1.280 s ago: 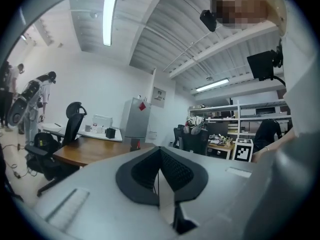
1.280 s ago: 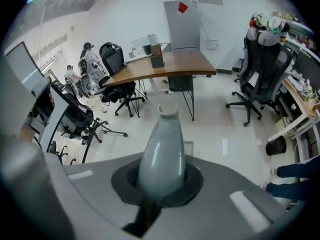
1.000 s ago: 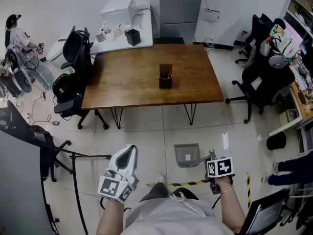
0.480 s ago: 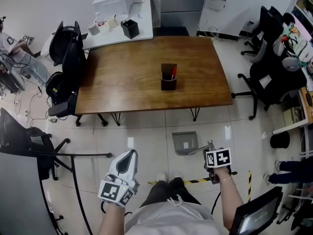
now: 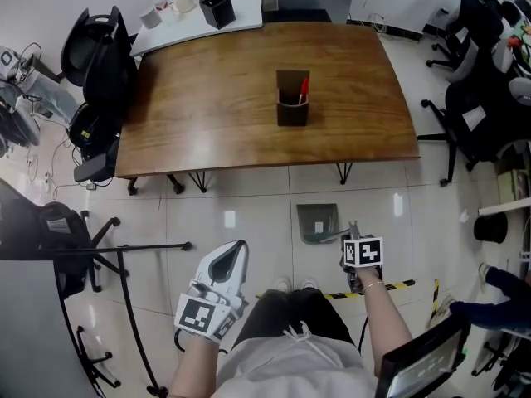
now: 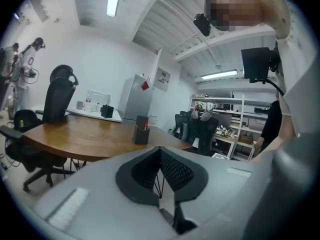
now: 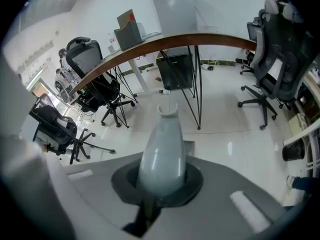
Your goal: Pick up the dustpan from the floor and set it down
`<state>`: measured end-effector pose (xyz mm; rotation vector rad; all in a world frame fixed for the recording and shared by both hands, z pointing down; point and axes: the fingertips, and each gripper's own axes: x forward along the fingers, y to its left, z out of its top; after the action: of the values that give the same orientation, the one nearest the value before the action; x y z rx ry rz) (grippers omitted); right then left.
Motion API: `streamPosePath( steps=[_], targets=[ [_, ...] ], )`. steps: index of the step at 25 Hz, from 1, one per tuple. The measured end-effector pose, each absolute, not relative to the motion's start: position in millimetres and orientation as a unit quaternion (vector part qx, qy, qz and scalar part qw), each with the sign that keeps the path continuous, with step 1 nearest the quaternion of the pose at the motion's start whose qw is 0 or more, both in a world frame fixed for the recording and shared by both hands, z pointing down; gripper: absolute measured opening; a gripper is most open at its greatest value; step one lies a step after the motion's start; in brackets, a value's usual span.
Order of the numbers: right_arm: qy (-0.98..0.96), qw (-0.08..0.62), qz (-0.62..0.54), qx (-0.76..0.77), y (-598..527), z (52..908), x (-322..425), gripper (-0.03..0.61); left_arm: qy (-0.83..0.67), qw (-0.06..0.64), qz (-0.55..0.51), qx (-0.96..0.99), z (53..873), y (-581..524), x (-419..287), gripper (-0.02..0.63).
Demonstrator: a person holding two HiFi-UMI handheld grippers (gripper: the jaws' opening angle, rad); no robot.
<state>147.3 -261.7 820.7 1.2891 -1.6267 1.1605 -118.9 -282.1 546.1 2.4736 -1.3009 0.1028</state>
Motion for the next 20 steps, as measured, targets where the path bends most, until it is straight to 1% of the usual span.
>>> streamPosePath(
  steps=[2,4,5,6,8,9,10,11,16,20],
  targets=[
    [-0.628,0.384,0.444,0.511,-258.0,822.4,147.0,0.002,-0.463,0.178,0.031,0.868,547.0,-283.2,-121.8,0.015],
    [-0.614,0.412,0.433,0.515,-249.6,826.7,151.2,0.007,-0.459,0.176,0.033,0.870,542.8,-280.9,-120.5,0.015],
    [-0.612,0.423,0.430,0.511,-244.9,829.4,151.3,0.111,-0.456,0.173,0.035,0.872,539.5,-279.5,-119.0,0.015],
    [-0.614,0.425,0.431,0.506,-241.4,831.2,149.7,0.249,-0.454,0.170,0.036,0.874,536.0,-278.3,-117.9,0.015],
    [-0.622,0.415,0.434,0.503,-238.4,831.6,146.0,0.364,-0.453,0.167,0.035,0.875,529.9,-277.4,-118.0,0.015],
    [-0.624,0.408,0.435,0.505,-237.4,830.7,145.4,0.470,-0.454,0.168,0.033,0.874,527.6,-276.8,-118.7,0.015],
    [-0.623,0.404,0.434,0.510,-236.0,829.0,145.9,0.549,-0.454,0.171,0.031,0.874,525.5,-275.8,-119.2,0.015],
    [-0.621,0.402,0.431,0.517,-234.2,826.1,148.0,0.584,-0.453,0.174,0.030,0.874,523.3,-274.1,-119.1,0.015],
    [-0.613,0.421,0.384,0.547,-227.4,788.8,164.3,0.583,-0.432,0.175,0.028,0.884,500.2,-262.5,-110.2,0.015],
    [-0.626,0.404,0.357,0.563,-217.9,733.4,161.8,0.583,-0.417,0.171,0.016,0.892,472.0,-252.0,-112.4,0.015]
  ],
)
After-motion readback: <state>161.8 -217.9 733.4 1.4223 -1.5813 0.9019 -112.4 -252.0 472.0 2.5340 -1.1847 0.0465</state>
